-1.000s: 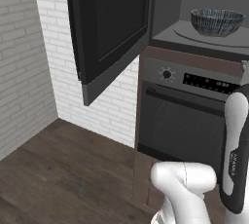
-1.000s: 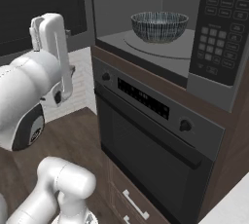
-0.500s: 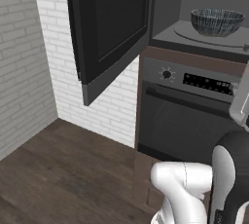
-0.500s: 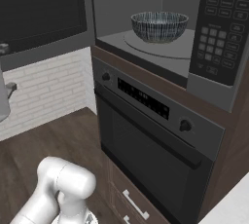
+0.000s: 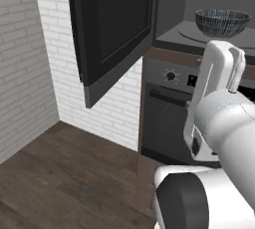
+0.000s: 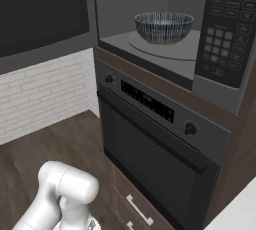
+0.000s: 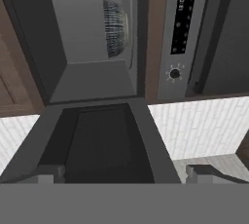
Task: Pick the squash from the sink and place it in the bowl. Then pick the bowl and place it in the microwave. Then close the microwave door and press the start button.
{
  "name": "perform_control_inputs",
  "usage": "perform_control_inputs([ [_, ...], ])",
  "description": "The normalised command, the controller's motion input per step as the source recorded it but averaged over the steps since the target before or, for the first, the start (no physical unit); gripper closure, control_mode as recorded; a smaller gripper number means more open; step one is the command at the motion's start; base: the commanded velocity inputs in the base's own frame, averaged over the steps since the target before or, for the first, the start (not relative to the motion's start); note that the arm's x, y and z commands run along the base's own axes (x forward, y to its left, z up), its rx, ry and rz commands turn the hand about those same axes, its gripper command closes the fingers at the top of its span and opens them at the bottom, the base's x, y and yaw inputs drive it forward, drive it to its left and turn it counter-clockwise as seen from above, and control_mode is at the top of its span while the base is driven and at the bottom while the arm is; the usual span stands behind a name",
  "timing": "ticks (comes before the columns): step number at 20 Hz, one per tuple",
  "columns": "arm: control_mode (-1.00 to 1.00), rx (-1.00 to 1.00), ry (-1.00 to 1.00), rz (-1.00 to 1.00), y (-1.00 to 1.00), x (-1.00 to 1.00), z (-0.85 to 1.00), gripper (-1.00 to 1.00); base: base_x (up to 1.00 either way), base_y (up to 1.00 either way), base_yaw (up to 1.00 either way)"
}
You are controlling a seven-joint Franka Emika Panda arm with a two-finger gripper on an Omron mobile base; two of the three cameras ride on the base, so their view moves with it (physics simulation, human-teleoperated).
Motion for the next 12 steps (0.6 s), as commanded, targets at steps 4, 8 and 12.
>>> perform_control_inputs([
  [4,-1.0,0.0,0.0,0.0,1.0,0.03,-0.34,-1.0,0.0,0.0,0.0],
  [8,-1.0,0.0,0.0,0.0,0.98,0.13,-0.36,-1.0,0.0,0.0,0.0],
  [12,-1.0,0.0,0.0,0.0,0.89,0.21,-0.32,-1.0,0.0,0.0,0.0],
])
